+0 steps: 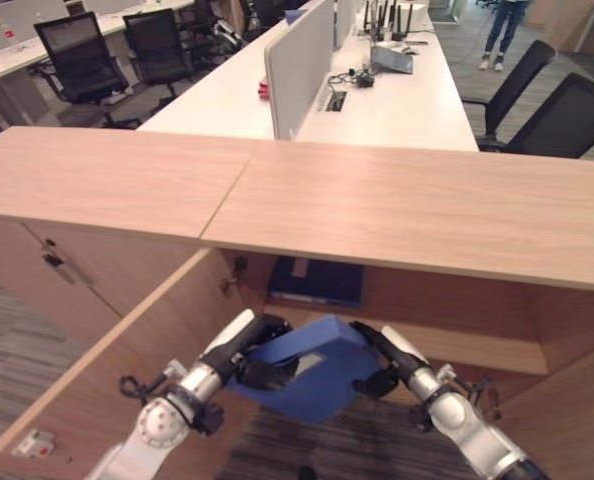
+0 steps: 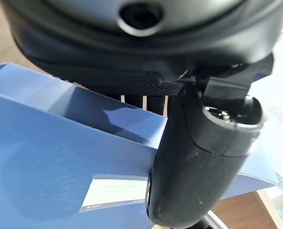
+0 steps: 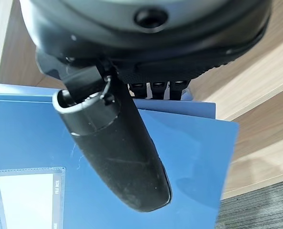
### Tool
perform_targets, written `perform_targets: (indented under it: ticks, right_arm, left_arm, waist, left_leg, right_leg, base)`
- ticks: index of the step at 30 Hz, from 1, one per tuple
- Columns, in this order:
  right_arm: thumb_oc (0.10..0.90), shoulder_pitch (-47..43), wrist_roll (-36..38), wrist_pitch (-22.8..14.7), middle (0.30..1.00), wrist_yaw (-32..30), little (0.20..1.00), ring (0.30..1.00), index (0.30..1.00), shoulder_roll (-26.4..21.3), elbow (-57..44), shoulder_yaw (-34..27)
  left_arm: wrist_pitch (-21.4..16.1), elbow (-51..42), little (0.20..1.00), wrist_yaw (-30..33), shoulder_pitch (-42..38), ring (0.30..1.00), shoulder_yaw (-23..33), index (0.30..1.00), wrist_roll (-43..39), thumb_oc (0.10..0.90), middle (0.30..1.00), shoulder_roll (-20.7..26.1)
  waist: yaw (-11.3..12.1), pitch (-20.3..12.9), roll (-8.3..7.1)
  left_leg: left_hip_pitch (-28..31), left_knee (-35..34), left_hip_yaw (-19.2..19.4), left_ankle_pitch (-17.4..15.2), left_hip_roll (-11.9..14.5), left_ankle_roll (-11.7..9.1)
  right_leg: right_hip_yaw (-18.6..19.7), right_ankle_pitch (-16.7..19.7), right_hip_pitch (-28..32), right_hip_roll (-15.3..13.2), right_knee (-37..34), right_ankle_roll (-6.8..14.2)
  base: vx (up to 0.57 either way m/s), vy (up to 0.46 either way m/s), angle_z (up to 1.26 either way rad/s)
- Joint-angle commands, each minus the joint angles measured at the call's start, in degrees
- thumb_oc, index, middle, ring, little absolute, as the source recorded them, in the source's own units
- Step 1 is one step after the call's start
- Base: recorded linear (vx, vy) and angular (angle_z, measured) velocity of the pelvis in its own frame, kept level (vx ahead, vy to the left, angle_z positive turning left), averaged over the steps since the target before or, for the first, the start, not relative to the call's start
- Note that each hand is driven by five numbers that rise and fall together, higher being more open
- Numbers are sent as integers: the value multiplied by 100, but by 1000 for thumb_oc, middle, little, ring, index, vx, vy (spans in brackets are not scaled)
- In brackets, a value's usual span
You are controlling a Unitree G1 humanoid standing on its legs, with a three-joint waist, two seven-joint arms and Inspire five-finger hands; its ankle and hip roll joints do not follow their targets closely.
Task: Put the empty folder in the office cabinet
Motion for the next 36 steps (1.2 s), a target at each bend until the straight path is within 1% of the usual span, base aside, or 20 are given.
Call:
perform_targets:
  ticks: [1, 10, 12, 13, 14, 15, 17, 18, 20, 21, 22, 25, 26, 29, 30, 31, 32, 33, 34, 36]
  right_arm:
    - [800, -766, 270, -573, 900, -116, 900, 900, 900, 54, -725, 123]
    - [800, -1102, 351, -578, 900, -16, 900, 900, 900, 46, -586, 468]
    - [800, -1112, 355, -581, 900, -16, 900, 900, 900, 50, -578, 466]
    - [773, -1242, 466, -578, 860, 191, 860, 860, 860, -36, -553, 668]
    - [400, -1436, 738, -562, 300, 482, 300, 300, 300, -117, -510, 890]
    - [400, -1441, 739, -563, 300, 483, 300, 300, 300, -118, -511, 887]
    - [400, -1543, 1103, -548, 300, 724, 300, 300, 300, -179, -480, 1056]
    - [400, -1478, 1701, -493, 300, 844, 300, 300, 300, -96, -280, 1099]
    - [400, -1358, 2248, -462, 300, 957, 300, 300, 300, 55, -47, 1109]
    - [400, -1362, 2258, -468, 300, 961, 300, 300, 300, 59, -36, 1108]
    - [400, -1223, 3050, -398, 300, 1163, 300, 300, 300, 305, 292, 1127]
    - [400, -1139, 3769, -298, 300, 1537, 300, 300, 300, 435, 362, 1254]
    - [400, -1140, 3776, -299, 300, 1541, 300, 300, 300, 434, 364, 1253]
    - [400, -824, 5027, -42, 300, 1884, 300, 300, 300, 778, 758, 1272]
    - [400, -589, 5686, 41, 300, 1989, 300, 300, 300, 1015, 980, 1164]
    - [400, -442, 6002, 55, 300, 1985, 300, 300, 300, 1150, 1100, 1066]
    - [400, -181, 6499, 87, 300, 1940, 300, 300, 300, 1361, 1262, 867]
    - [400, -55, 6719, 95, 300, 1923, 300, 300, 300, 1465, 1325, 734]
    - [400, 321, 7216, 159, 300, 1878, 300, 300, 300, 1649, 1480, 369]
    - [400, 587, 7372, 227, 300, 1845, 300, 300, 300, 1662, 1561, 114]
  left_arm:
    - [-722, -807, 300, 12, -1125, 300, -134, 300, -982, 400, 300, 79]
    - [-746, -944, 300, -172, -1720, 300, -684, 300, -1469, 400, 300, 348]
    - [-749, -936, 300, -172, -1732, 300, -688, 300, -1474, 400, 300, 351]
    - [-763, -968, 300, -273, -1856, 300, -830, 300, -1571, 400, 300, 479]
    - [-777, -953, 300, -413, -2050, 300, -1020, 300, -1687, 400, 300, 599]
    - [-779, -951, 300, -413, -2057, 300, -1020, 300, -1686, 400, 300, 599]
    - [-780, -930, 300, -518, -2215, 300, -1203, 300, -1780, 400, 300, 691]
    - [-772, -889, 300, -601, -2363, 300, -1351, 300, -1894, 400, 300, 759]
    - [-788, -853, 300, -616, -2425, 300, -1408, 300, -1962, 400, 300, 803]
    - [-791, -849, 300, -616, -2430, 300, -1415, 300, -1964, 400, 300, 806]
    - [-770, -783, 300, -678, -2456, 300, -1447, 300, -2064, 400, 300, 791]
    - [-757, -755, 300, -828, -2448, 300, -1483, 300, -2142, 400, 300, 823]
    - [-759, -753, 300, -830, -2449, 300, -1484, 300, -2143, 400, 300, 823]
    - [-787, -595, 300, -875, -2349, 300, -1420, 300, -2013, 400, 300, 666]
    - [-781, -514, 340, -867, -2175, 340, -1303, 340, -1940, 427, 340, 537]
    - [-749, -425, 472, -847, -2016, 472, -1208, 472, -1913, 515, 472, 419]
    - [-676, -288, 900, -786, -1682, 900, -985, 900, -1887, 800, 900, 212]
    - [-611, -168, 900, -738, -1491, 900, -870, 900, -1941, 800, 900, 66]
    - [-454, 219, 900, -662, -1196, 900, -647, 900, -2112, 800, 900, -243]
    - [-369, 518, 900, -612, -1040, 900, -471, 900, -2239, 800, 900, -443]
  waist:
    - [-75, -293, -114]
    - [-86, -311, -116]
    - [-82, -314, -120]
    - [-78, -331, -131]
    - [-64, -327, -158]
    - [-63, -322, -164]
    - [-54, -337, -178]
    - [-54, -352, -177]
    - [-43, -346, -181]
    - [-40, -348, -186]
    - [-25, -343, -184]
    - [1, -340, -205]
    - [1, -341, -206]
    - [47, -350, -229]
    - [68, -337, -239]
    - [77, -333, -244]
    - [86, -327, -252]
    - [80, -323, -253]
    - [41, -310, -248]
    - [3, -310, -253]
  left_leg:
    - [420, -8, -110, -907, 67, -99]
    - [446, -8, -99, -921, 65, -99]
    - [435, -8, -96, -915, 64, -99]
    - [439, -8, -99, -917, 67, -106]
    - [450, -8, -101, -916, 70, -114]
    - [419, -8, -93, -863, 64, -113]
    - [461, -8, -103, -913, 74, -123]
    - [461, -8, -104, -904, 76, -133]
    - [474, -8, -100, -901, 76, -139]
    - [473, -8, -99, -902, 76, -139]
    - [470, -8, -99, -884, 71, -149]
    - [463, -8, -102, -870, 72, -169]
    - [462, -8, -103, -870, 72, -169]
    - [461, -8, -109, -866, 77, -188]
    - [456, -8, -110, -861, 81, -194]
    - [454, -8, -108, -859, 83, -199]
    - [449, -8, -98, -859, 88, -203]
    - [449, -8, -97, -860, 88, -202]
    - [455, -8, -84, -864, 88, -206]
    - [453, -8, -72, -866, 92, -211]
  right_leg:
    - [-157, -178, -171, -242, 37, 348]
    - [-128, -185, -148, -237, 37, 348]
    - [-126, -180, -159, -238, 37, 348]
    - [-125, -181, -149, -236, 37, 348]
    - [-133, -187, -138, -232, 37, 347]
    - [-136, -142, -169, -238, 37, 342]
    - [-145, -186, -127, -232, 37, 349]
    - [-152, -180, -131, -240, 37, 353]
    - [-158, -181, -121, -236, 37, 355]
    - [-158, -181, -122, -236, 37, 355]
    - [-164, -171, -123, -231, 37, 354]
    - [-196, -168, -129, -232, 37, 364]
    - [-197, -169, -130, -232, 37, 364]
    - [-214, -168, -130, -240, 37, 365]
    - [-225, -169, -132, -238, 37, 365]
    - [-222, -170, -136, -235, 37, 366]
    - [-222, -165, -140, -233, 37, 367]
    - [-224, -162, -145, -234, 37, 367]
    - [-225, -157, -143, -233, 37, 365]
    - [-228, -158, -152, -234, 37, 360]
  base:
    - [0, 0, 0]
    - [-5, 0, -3]
    - [0, 0, 0]
    - [0, 0, 0]
    - [-37, -14, 0]
    - [-6, -17, 3]
    - [11, -4, 2]
    - [-6, -2, 3]
    - [-4, -2, 2]
    - [0, 0, 0]
    - [0, 0, 0]
    - [0, 0, 0]
    - [-5, -7, 4]
    - [-10, -10, 11]
    - [-19, -12, 10]
    - [-24, -18, 6]
    - [0, 0, 0]
    - [0, 0, 0]
    - [-12, -14, -4]
    - [1, -3, 2]
